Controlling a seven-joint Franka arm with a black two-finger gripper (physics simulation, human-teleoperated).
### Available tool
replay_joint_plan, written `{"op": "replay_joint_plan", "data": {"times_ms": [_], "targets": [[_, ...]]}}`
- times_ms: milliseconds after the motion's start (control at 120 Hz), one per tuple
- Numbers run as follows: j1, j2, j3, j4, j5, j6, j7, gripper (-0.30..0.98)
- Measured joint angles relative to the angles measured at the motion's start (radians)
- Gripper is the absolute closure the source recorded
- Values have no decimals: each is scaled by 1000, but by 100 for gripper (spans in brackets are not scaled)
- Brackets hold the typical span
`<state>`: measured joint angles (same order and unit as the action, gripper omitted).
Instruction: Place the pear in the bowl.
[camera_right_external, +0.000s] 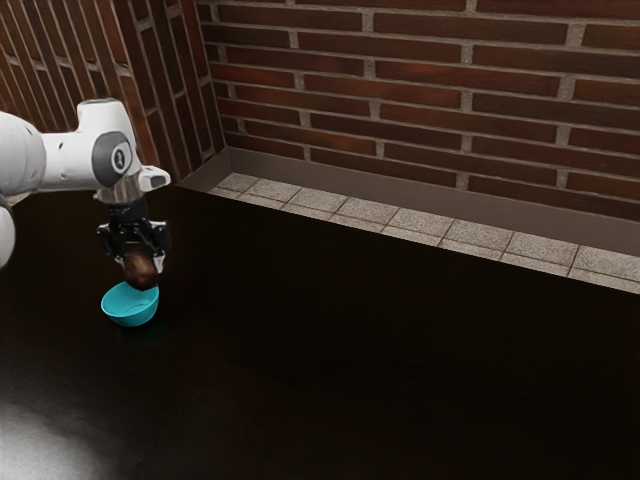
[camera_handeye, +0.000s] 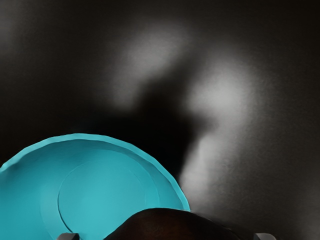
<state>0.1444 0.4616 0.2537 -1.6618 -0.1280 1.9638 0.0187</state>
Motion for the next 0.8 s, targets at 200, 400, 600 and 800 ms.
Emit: {"op": "replay_joint_plan", "data": {"times_ms": [200, 400, 600, 800], "targets": [[58, 24, -8, 2, 9, -11, 31, 32], [58, 26, -8, 3, 10, -16, 57, 22], [51, 18, -8, 3, 17, -19, 77, 9], [-13, -87, -5, -3, 18, -38, 96, 4]]}}
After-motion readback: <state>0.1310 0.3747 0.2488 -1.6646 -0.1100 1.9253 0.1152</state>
